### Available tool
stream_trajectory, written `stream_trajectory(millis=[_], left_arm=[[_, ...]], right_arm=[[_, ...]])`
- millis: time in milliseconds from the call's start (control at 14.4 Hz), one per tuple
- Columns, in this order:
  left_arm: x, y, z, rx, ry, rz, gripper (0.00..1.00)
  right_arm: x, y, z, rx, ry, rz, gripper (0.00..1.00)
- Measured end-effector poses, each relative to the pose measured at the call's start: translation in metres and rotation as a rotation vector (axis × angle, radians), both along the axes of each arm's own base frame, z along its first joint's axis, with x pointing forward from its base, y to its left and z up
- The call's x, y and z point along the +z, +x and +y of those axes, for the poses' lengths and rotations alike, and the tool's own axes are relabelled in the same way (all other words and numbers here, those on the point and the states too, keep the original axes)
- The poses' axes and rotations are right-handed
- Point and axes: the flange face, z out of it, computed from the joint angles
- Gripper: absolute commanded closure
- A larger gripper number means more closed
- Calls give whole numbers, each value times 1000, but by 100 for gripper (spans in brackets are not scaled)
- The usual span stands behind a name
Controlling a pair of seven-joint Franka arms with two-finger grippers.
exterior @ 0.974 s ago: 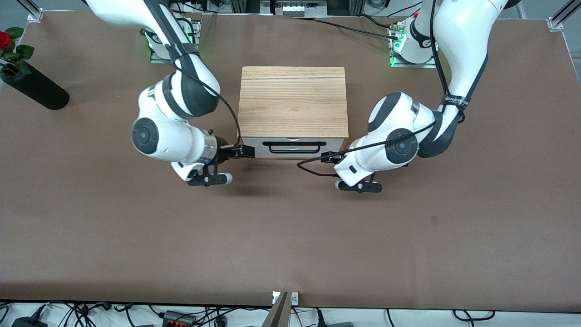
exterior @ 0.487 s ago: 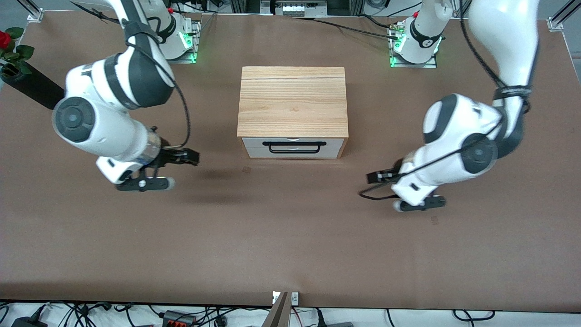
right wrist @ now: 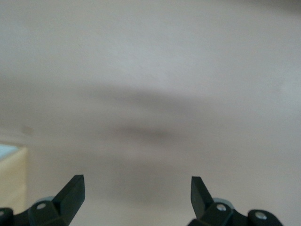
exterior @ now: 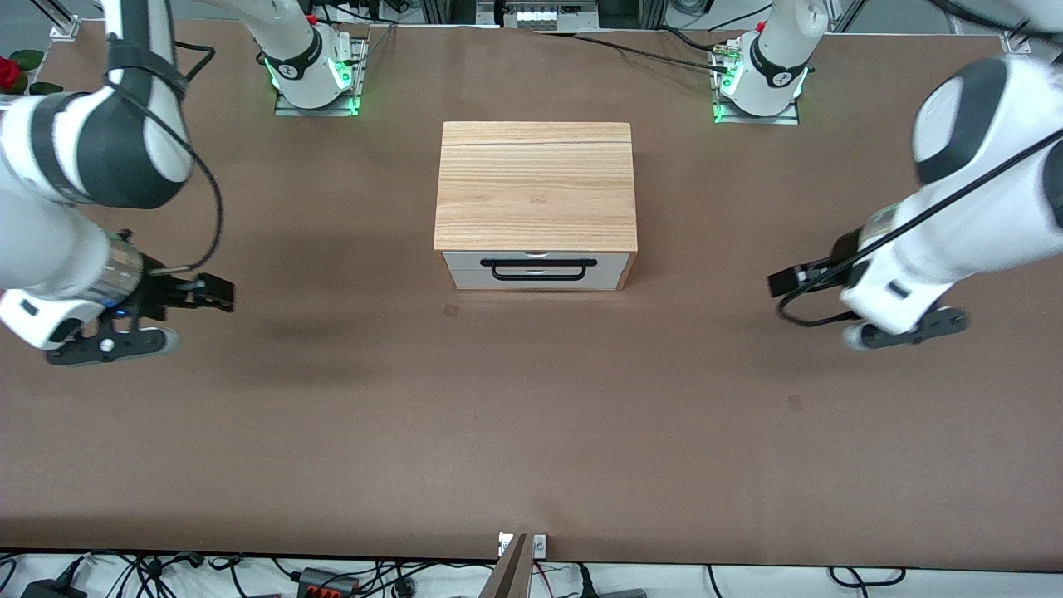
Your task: Close drawer with both arms simultaneously
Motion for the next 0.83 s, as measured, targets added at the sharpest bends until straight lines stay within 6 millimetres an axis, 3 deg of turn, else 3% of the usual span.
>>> stream_trajectory(millis=[139,278,557,835], left_arm=[[29,-13,25,37,16,-11,0],[38,-19,39,60,25,-3,0],[32,-25,37,52,39,36,0],[31,-39,33,41,48,54,0]], right_arm=[[20,-5,-21,23,-10,19,0],[35,-11,-34,26,-15,41,0],[55,-19,-42,33,-41,32,0],[50,-25,-49,32,-17,72,0]])
